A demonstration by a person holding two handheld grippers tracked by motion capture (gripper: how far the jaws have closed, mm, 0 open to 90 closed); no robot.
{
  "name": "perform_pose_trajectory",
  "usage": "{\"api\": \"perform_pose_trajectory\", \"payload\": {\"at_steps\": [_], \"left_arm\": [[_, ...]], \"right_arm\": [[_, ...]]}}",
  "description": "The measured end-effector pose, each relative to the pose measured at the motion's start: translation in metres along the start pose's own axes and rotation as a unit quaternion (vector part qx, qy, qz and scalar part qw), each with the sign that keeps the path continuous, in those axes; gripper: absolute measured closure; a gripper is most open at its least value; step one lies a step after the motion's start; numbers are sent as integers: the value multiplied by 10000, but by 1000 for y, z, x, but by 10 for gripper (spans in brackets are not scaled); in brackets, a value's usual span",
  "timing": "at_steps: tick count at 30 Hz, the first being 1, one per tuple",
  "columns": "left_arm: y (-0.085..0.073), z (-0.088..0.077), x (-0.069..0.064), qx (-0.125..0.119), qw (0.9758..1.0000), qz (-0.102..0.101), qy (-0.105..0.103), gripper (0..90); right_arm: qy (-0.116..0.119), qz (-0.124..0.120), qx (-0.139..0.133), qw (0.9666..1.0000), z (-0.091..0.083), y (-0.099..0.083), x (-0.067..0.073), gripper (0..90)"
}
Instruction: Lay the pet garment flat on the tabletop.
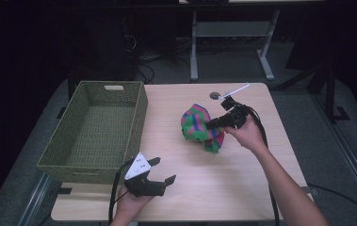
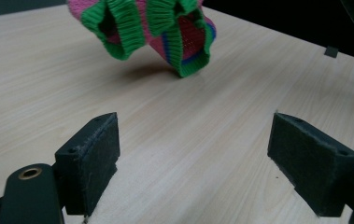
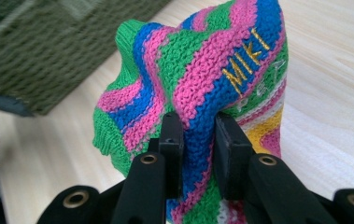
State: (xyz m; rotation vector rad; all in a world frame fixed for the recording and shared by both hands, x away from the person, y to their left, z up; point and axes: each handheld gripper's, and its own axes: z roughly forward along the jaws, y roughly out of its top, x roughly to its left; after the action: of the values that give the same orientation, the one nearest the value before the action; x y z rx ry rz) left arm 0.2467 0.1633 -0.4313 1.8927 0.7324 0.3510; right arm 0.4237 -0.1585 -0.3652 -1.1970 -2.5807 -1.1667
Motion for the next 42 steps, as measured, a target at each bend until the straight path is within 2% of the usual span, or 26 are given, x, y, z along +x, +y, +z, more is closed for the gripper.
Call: {"api": "perform_pose_trajectory", "payload": {"at_steps": [5,6,7,8,9,12,16,27,31,33,38,42], "left_arm": [[1,-4,0,-118,9999,-3,86,166],[1,-4,0,-118,9999,-3,86,166],[1,-5,1,-137,9999,-45,92,166],[1,-5,1,-137,9999,-45,92,166],[0,-6,1,-152,9998,-68,110,166],[1,-7,2,-171,9997,-68,130,166],[1,-8,2,-214,9996,-44,156,166],[0,-9,2,-208,9996,-48,159,166],[0,-10,3,-238,9995,-65,177,166],[0,-11,4,-230,9995,-86,178,166],[0,-11,6,-207,9996,-131,153,166],[-1,-10,8,-160,9997,-145,126,166]], "right_arm": [[89,-204,-227,9995,-22,-14,21,746],[89,-204,-227,9995,-22,-14,21,746],[139,-260,-347,9990,-33,-22,29,746],[139,-260,-347,9990,-33,-22,29,746],[156,-280,-405,9987,-42,-29,34,745],[130,-336,-463,9983,-51,-39,42,745],[135,-491,-446,9977,-59,-52,54,745],[273,-641,-515,9962,-71,-81,77,744],[426,-610,-445,9962,-65,-90,83,743],[418,-599,-317,9968,-57,-93,83,741],[572,-450,42,9973,-25,-98,77,742],[586,-268,216,9977,2,-100,66,740]]}}
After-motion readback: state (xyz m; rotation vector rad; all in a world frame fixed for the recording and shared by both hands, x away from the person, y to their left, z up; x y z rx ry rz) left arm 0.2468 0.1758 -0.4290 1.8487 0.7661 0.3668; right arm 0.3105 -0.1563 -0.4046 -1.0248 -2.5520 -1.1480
